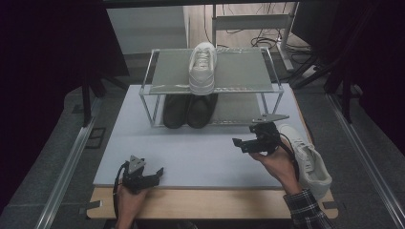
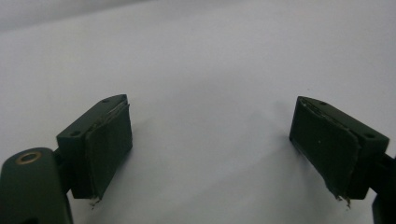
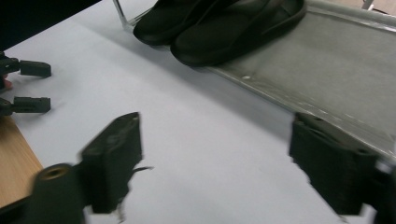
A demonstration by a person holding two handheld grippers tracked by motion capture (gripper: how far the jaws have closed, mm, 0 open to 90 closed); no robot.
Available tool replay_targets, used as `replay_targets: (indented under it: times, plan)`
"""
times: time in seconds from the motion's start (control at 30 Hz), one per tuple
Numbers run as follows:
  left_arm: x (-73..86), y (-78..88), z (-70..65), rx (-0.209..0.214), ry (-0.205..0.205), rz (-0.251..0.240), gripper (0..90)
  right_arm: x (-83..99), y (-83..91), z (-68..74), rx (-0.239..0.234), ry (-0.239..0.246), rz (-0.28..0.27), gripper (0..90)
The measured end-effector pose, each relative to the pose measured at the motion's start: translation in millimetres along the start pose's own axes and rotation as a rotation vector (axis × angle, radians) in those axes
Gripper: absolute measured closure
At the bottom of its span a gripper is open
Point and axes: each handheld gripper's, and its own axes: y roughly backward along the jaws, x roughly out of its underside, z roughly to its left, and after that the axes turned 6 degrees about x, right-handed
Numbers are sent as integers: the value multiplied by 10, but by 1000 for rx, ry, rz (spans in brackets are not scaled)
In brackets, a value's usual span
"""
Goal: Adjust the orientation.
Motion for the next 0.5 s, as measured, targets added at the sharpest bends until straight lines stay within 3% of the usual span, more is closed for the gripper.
replay_targets:
  times: [0.17, 0.33, 0.5]
  plan:
    - [0, -2, -2, 0, 3, -3, 125, 49, 93, -37, 25, 20, 29, 361]
    - [0, -2, -2, 0, 3, -3, 125, 97, 206, -97, 52, 29, 48, 546]
    - [1, -2, -5, 0, 6, -4, 125, 134, 310, -225, 47, -5, 54, 732]
